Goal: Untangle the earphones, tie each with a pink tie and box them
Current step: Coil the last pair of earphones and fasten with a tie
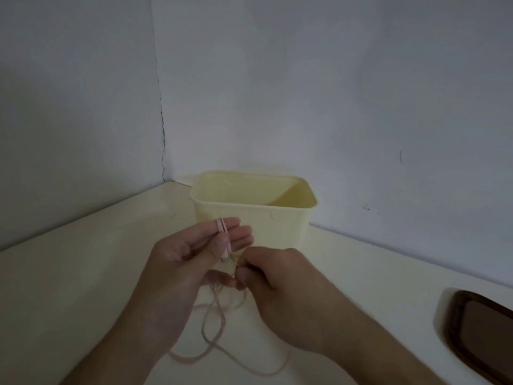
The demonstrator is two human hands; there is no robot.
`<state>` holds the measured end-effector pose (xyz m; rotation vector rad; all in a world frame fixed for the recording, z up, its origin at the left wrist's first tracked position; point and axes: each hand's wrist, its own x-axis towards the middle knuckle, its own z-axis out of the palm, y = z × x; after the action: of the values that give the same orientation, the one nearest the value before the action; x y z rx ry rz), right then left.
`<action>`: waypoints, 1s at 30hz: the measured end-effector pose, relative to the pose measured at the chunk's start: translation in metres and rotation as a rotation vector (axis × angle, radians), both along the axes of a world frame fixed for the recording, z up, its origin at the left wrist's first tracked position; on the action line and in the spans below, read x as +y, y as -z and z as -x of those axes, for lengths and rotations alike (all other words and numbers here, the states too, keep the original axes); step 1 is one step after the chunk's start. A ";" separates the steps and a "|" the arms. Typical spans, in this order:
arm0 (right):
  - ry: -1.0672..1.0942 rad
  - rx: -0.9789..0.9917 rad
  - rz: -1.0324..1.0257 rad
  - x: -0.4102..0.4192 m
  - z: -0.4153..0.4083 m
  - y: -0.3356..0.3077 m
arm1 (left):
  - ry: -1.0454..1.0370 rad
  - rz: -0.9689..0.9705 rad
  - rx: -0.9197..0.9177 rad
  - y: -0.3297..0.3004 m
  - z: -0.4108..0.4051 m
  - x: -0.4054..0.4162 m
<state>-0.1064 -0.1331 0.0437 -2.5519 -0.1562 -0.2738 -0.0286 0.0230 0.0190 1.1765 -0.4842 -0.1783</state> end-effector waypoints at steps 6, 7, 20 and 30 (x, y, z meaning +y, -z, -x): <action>0.056 -0.026 -0.171 -0.019 0.007 -0.029 | 0.071 -0.326 -0.215 0.009 0.002 -0.003; 0.064 -0.059 -0.208 -0.023 0.007 -0.031 | 0.152 -0.330 -0.177 0.008 0.003 -0.003; 0.068 0.015 -0.267 -0.007 -0.003 0.004 | 0.324 0.201 0.119 0.001 0.007 0.001; -0.052 0.095 0.100 0.007 0.002 0.010 | -0.015 0.001 0.017 0.000 0.008 -0.005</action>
<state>-0.1084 -0.1259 0.0332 -2.6492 -0.2040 -0.1276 -0.0364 0.0175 0.0194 1.1761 -0.4599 -0.1751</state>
